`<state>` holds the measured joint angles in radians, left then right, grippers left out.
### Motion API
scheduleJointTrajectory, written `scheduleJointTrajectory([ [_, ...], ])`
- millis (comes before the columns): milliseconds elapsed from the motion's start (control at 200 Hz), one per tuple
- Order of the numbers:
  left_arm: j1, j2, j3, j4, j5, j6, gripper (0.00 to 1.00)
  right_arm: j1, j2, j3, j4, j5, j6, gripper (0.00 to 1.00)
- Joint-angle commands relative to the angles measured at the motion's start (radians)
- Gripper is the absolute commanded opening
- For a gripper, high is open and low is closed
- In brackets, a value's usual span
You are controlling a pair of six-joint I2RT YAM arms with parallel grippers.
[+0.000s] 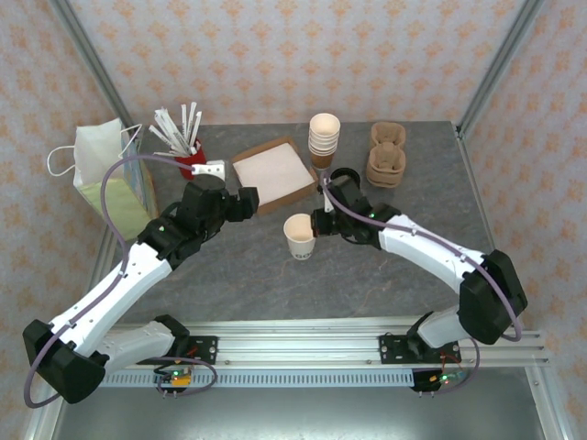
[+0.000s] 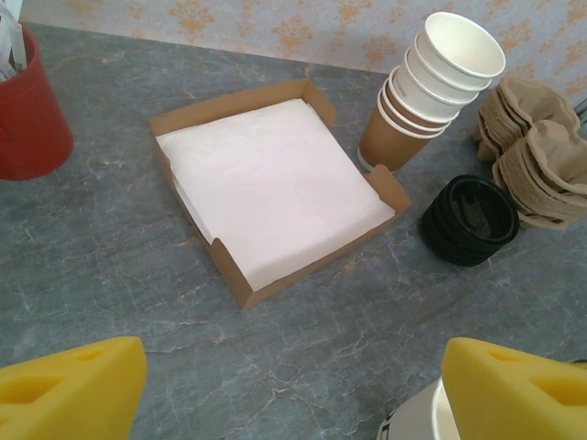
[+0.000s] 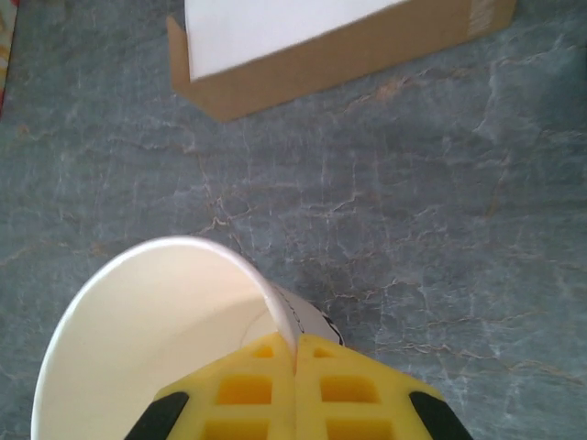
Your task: Pack the takeout coffee
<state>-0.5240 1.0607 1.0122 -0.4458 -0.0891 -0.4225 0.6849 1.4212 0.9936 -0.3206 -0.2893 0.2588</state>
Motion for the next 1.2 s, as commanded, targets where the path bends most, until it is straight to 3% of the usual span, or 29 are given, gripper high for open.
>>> scheduleJointTrajectory([
  [0,-0.011,-0.008,-0.014,-0.012,0.005,-0.021,0.85,0.018,-0.038,-0.069,0.189,0.002,0.02,0.04],
  [245,-0.011,0.003,-0.008,-0.007,0.022,-0.016,0.85,0.041,-0.07,-0.162,0.196,0.054,0.011,0.1],
  [410,-0.011,0.016,0.004,-0.008,0.041,-0.011,0.85,0.042,-0.14,-0.14,0.114,0.068,-0.004,0.38],
  [540,-0.019,0.018,0.01,0.004,0.061,-0.011,0.85,0.031,-0.219,-0.07,0.002,0.176,-0.015,0.5],
  [631,-0.03,0.026,0.01,0.044,0.093,-0.01,0.85,-0.054,-0.196,-0.018,-0.06,0.235,-0.017,0.53],
  [806,-0.057,0.096,0.056,0.08,0.144,-0.004,0.85,-0.256,-0.012,0.122,-0.105,0.242,-0.011,0.54],
  [961,-0.074,0.144,0.1,0.072,0.132,0.005,0.85,-0.325,0.164,0.264,-0.147,0.282,-0.021,0.54],
  [1196,-0.096,0.183,0.123,0.072,0.124,0.007,0.85,-0.343,0.396,0.462,-0.221,0.319,-0.07,0.5],
])
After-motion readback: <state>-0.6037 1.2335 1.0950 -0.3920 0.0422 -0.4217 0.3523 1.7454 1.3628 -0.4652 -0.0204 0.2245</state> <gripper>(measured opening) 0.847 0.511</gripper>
